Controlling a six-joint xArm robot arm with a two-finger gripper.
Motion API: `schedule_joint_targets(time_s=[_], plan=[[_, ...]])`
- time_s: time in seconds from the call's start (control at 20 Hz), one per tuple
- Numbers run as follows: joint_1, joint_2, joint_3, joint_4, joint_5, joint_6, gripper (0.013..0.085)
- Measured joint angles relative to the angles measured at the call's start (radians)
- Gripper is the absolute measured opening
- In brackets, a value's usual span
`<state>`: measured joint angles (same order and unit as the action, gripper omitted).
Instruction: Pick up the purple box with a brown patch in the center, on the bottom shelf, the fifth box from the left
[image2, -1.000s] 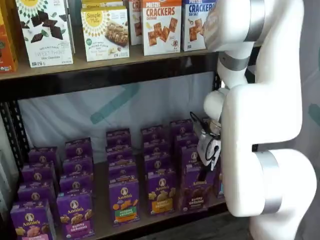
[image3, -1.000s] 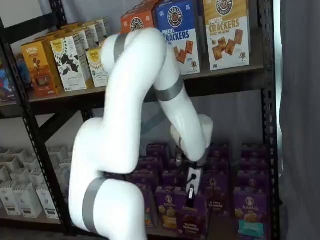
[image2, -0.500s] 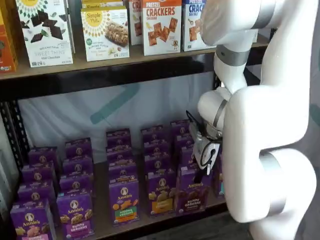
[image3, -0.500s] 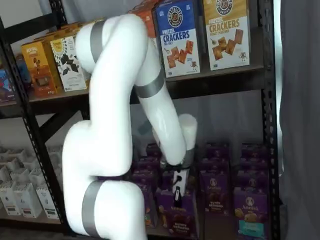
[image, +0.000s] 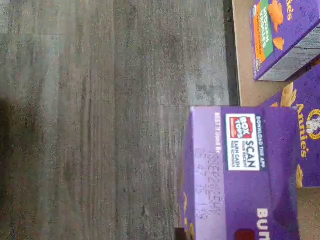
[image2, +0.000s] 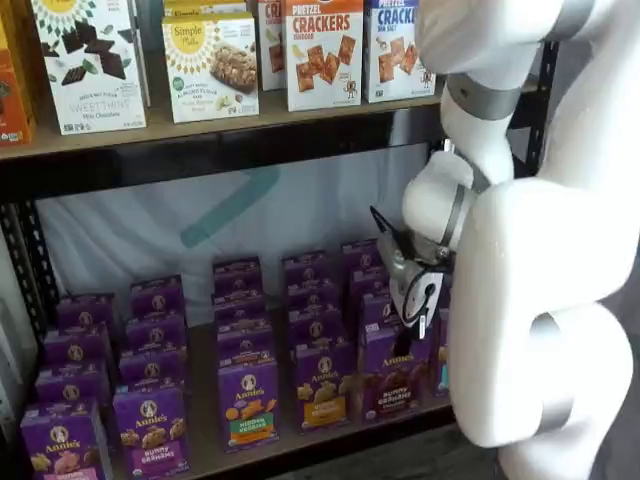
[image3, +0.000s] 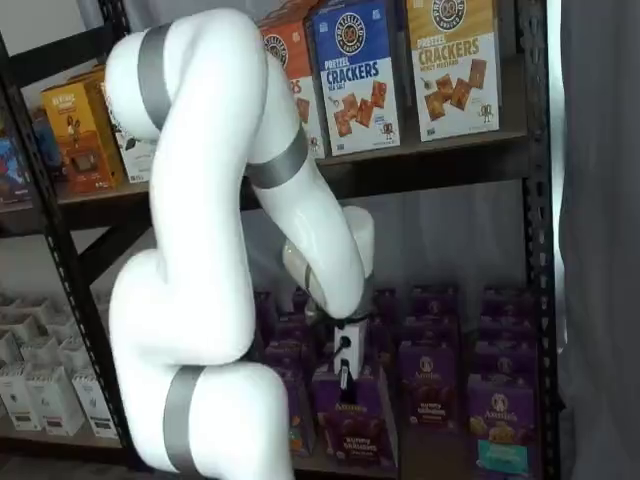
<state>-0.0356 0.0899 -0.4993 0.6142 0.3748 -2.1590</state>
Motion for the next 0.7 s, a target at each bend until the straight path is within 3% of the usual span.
schedule_joint_targets(time_s=[0.3, 0.7], plan=[[-0.008, -0.118, 0.037, -0.133, 0.095, 0.131, 0.0370], [-0.008, -0.265, 0.058, -0.208, 0.236, 0.226, 0.0370]])
